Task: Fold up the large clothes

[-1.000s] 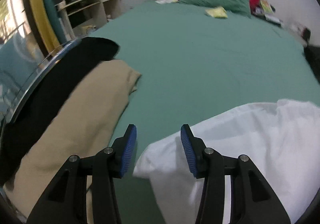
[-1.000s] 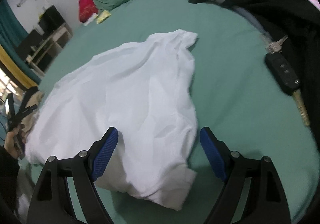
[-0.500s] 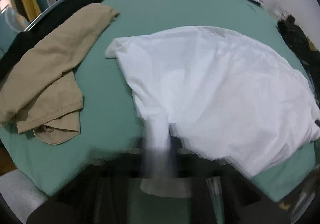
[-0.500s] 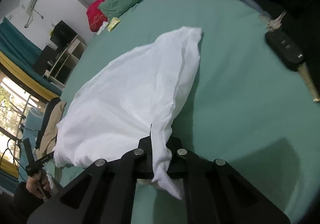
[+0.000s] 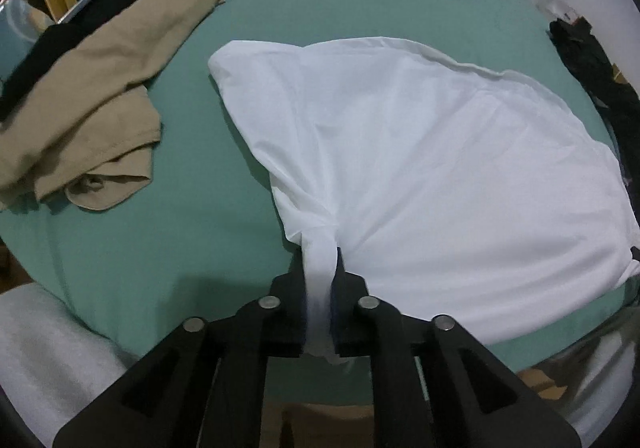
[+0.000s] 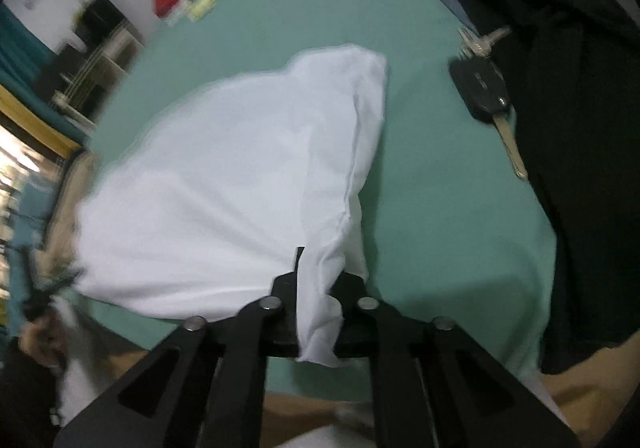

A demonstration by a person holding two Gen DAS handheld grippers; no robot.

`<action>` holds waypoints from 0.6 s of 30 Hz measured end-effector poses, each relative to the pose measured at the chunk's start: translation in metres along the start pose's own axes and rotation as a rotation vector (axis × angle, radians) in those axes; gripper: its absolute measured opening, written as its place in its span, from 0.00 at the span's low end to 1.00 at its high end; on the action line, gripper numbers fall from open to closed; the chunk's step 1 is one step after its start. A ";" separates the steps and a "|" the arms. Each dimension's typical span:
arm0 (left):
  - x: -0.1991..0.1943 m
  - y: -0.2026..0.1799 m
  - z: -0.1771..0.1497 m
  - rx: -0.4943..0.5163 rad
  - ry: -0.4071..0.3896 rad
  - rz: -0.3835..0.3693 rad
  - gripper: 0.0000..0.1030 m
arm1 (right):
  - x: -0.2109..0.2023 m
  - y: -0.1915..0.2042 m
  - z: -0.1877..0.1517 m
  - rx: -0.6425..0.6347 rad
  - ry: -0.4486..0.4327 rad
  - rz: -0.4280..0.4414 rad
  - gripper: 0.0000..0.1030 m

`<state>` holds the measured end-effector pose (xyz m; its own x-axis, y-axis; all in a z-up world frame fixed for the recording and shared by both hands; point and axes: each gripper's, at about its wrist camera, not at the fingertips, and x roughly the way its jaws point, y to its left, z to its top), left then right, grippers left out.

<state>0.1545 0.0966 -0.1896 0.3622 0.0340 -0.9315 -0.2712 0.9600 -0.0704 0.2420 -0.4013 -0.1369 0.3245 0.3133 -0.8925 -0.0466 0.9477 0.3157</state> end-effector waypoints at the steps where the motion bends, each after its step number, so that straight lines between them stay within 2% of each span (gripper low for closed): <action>1: -0.002 0.002 0.002 -0.010 0.001 -0.007 0.15 | 0.000 0.002 0.000 -0.004 -0.004 -0.035 0.19; 3: -0.013 0.005 0.004 -0.015 -0.028 -0.043 0.17 | -0.010 0.009 0.002 -0.008 -0.063 -0.134 0.34; 5: -0.033 0.002 0.013 0.021 -0.125 -0.079 0.28 | -0.024 0.016 0.004 -0.016 -0.141 -0.190 0.65; 7: -0.053 -0.004 0.021 0.029 -0.206 -0.084 0.35 | -0.038 0.033 0.007 -0.038 -0.232 -0.220 0.77; 8: -0.061 -0.008 0.024 0.029 -0.238 -0.108 0.38 | -0.042 0.043 0.010 -0.053 -0.265 -0.197 0.78; 10: -0.070 -0.022 0.035 0.055 -0.290 -0.175 0.43 | -0.036 0.074 0.017 -0.112 -0.290 -0.095 0.78; 12: -0.063 -0.041 0.045 0.094 -0.292 -0.237 0.45 | -0.014 0.110 0.021 -0.193 -0.283 -0.042 0.78; 14: -0.047 -0.061 0.055 0.125 -0.248 -0.274 0.45 | 0.015 0.140 0.023 -0.245 -0.233 0.017 0.78; 16: -0.021 -0.084 0.059 0.161 -0.165 -0.313 0.45 | 0.043 0.156 0.021 -0.270 -0.169 0.039 0.78; 18: -0.001 -0.103 0.065 0.209 -0.118 -0.311 0.45 | 0.064 0.167 0.019 -0.282 -0.131 -0.007 0.78</action>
<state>0.2398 0.0161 -0.1580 0.5018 -0.2479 -0.8287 0.0514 0.9649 -0.2575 0.2730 -0.2244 -0.1357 0.4441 0.3133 -0.8394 -0.2981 0.9352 0.1913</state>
